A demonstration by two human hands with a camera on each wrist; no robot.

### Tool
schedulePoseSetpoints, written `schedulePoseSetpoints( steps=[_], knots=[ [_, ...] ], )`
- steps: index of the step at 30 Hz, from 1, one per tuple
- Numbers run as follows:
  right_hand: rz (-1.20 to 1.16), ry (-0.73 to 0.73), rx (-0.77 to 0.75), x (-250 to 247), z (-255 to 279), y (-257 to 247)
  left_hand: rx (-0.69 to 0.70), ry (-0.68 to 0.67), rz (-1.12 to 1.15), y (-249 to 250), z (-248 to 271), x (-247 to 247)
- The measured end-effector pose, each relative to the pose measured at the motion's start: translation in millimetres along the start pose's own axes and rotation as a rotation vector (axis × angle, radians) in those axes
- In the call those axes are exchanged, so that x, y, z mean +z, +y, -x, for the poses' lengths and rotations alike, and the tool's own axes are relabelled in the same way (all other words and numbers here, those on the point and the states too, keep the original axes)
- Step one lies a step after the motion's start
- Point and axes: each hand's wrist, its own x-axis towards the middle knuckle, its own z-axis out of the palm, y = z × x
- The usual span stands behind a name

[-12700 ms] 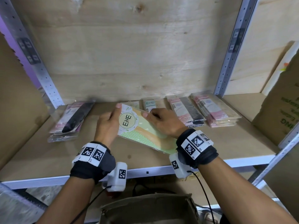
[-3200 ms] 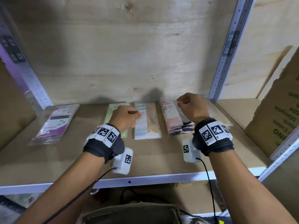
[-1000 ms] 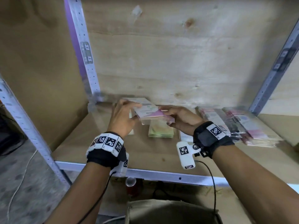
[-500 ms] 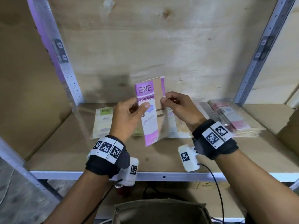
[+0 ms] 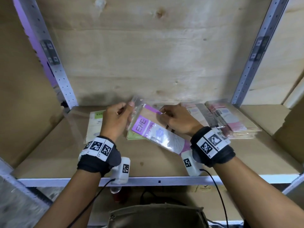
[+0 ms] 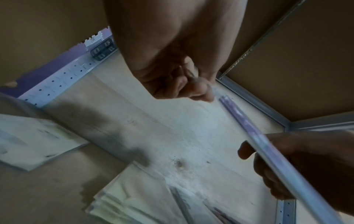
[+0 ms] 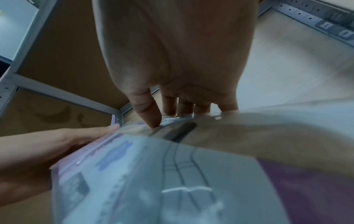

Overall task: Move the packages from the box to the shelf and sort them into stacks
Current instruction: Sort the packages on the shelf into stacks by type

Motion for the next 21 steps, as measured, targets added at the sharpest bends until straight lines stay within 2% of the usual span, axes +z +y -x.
schedulePoseSetpoints(
  steps=[4, 8, 10, 14, 17, 19, 21],
  knots=[
    [0.061, 0.01, 0.023, 4, -2, 1, -0.017, 0.05, -0.188, -1, 2, 1],
    [0.021, 0.009, -0.002, 9, -3, 0, -0.121, 0.07, -0.208, 2, 4, 3],
    [-0.07, 0.012, -0.021, 12, -3, -1, -0.237, 0.06, -0.068, 7, 7, 5],
    [-0.243, 0.009, -0.045, 19, -3, -4, -0.497, -0.051, 0.414, 22, 17, 8],
    [-0.316, 0.02, -0.055, 24, -5, -5, -0.447, -0.139, 0.519, 24, 28, 12],
    [-0.32, 0.029, -0.058, 25, -6, -5, -0.386, -0.179, 0.47, 23, 31, 15],
    [-0.298, 0.037, -0.062, 24, -6, -5, -0.382, -0.193, 0.357, 19, 28, 16]
  ],
)
